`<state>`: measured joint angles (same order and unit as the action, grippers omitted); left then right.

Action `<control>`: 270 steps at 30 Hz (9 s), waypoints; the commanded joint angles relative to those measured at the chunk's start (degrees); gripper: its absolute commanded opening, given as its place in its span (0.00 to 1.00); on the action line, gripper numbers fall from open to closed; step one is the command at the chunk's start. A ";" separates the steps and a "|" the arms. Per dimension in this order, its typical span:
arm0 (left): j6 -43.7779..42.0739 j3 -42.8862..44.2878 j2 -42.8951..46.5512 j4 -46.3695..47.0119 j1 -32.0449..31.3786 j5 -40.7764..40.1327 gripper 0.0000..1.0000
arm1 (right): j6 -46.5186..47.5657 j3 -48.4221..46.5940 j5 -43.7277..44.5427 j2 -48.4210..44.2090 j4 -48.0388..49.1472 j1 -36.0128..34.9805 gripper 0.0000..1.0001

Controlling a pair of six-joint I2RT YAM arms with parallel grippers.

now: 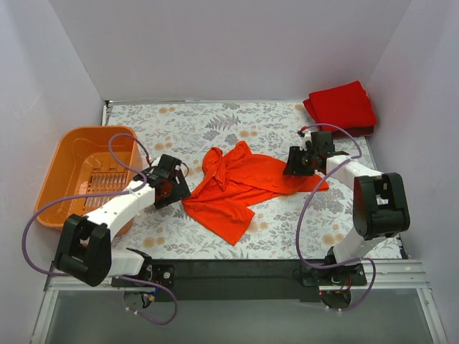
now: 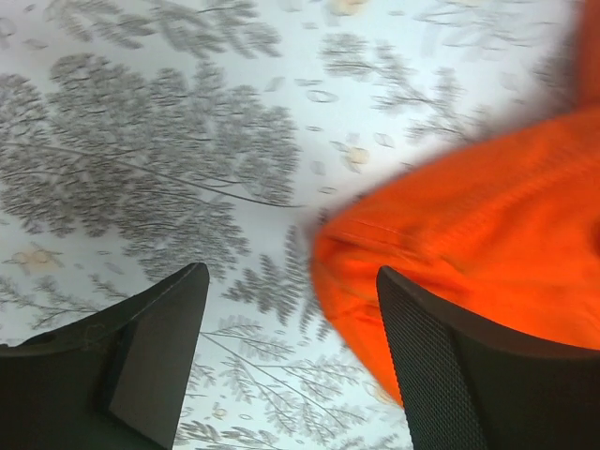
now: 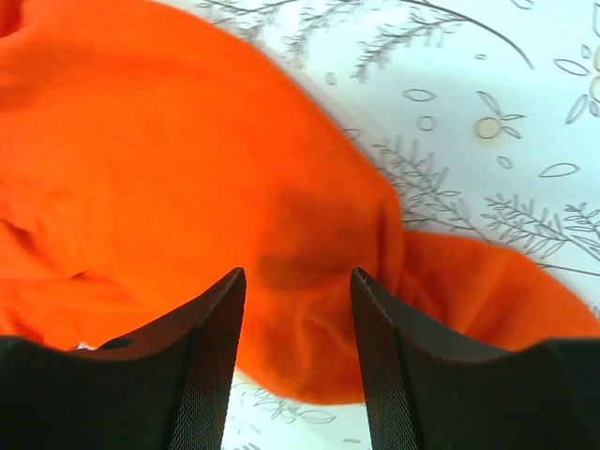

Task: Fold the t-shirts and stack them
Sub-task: Flatten the tshirt out

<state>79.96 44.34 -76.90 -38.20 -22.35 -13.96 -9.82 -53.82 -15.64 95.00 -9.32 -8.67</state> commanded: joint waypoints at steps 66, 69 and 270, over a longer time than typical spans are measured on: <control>9.41 4.43 0.70 -3.72 -9.12 3.26 0.27 | 1.73 -4.44 -1.42 -0.45 -10.01 -47.92 0.26; 11.00 4.53 3.24 -6.36 -7.28 -1.25 0.26 | 2.88 -7.78 0.17 3.69 -13.08 -50.83 0.25; 3.80 -4.87 13.62 -0.74 1.17 -9.51 0.00 | 0.07 -3.64 27.35 -10.28 -17.92 15.84 0.17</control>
<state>84.23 38.63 -65.21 -38.54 -21.93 -20.82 -6.07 -51.72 13.45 83.29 -24.43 0.25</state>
